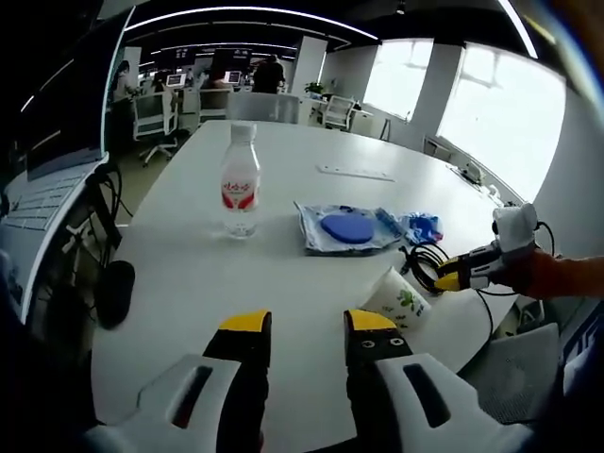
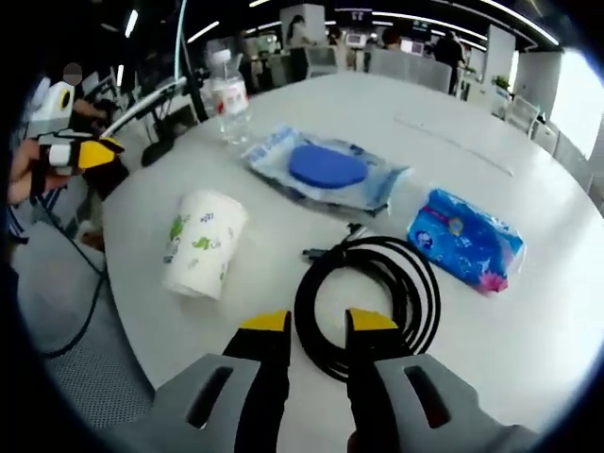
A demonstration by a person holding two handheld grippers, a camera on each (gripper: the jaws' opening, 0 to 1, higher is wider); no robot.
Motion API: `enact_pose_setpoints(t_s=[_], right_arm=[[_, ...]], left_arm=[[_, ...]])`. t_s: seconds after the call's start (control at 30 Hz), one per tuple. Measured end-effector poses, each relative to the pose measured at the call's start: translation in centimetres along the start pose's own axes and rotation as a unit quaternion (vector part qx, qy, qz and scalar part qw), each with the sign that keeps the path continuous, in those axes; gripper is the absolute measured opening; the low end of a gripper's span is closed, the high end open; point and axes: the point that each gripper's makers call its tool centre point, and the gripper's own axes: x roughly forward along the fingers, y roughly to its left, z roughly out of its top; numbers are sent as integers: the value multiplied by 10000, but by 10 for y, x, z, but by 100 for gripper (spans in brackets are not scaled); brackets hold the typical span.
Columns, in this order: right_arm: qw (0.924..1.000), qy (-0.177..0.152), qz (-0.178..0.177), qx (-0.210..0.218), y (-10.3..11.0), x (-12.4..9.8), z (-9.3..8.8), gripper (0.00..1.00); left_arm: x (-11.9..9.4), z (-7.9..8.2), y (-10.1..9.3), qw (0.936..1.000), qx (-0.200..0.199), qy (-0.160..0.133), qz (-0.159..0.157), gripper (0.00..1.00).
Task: Arrange the tabletop items into an orderly group along one side of the table until the central work area is clear of visible clutter.
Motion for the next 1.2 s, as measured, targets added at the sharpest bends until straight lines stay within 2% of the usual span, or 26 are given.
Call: enact_pose_setpoints(t_s=[0.4, 0.57, 0.73, 0.93, 1.2], right_arm=[[9999, -108, -14, 103, 9, -16, -6, 22], [9993, -126, -32, 356, 10, -19, -10, 22], [9995, -113, 89, 270, 18, -22, -13, 23], [9990, -171, 184, 357, 26, -22, -13, 23], [9985, -308, 296, 342, 40, -24, -8, 22]], left_arm=[[4, 0, -1, 10000, -56, 48, -1, 29], [6, 3, -3, 9999, -102, 33, 17, 29], [10, 7, -4, 10000, -64, 47, 24, 29], [11, 8, -2, 9999, -142, 26, 73, 30], [11, 6, 1, 9996, -226, 44, 132, 30]])
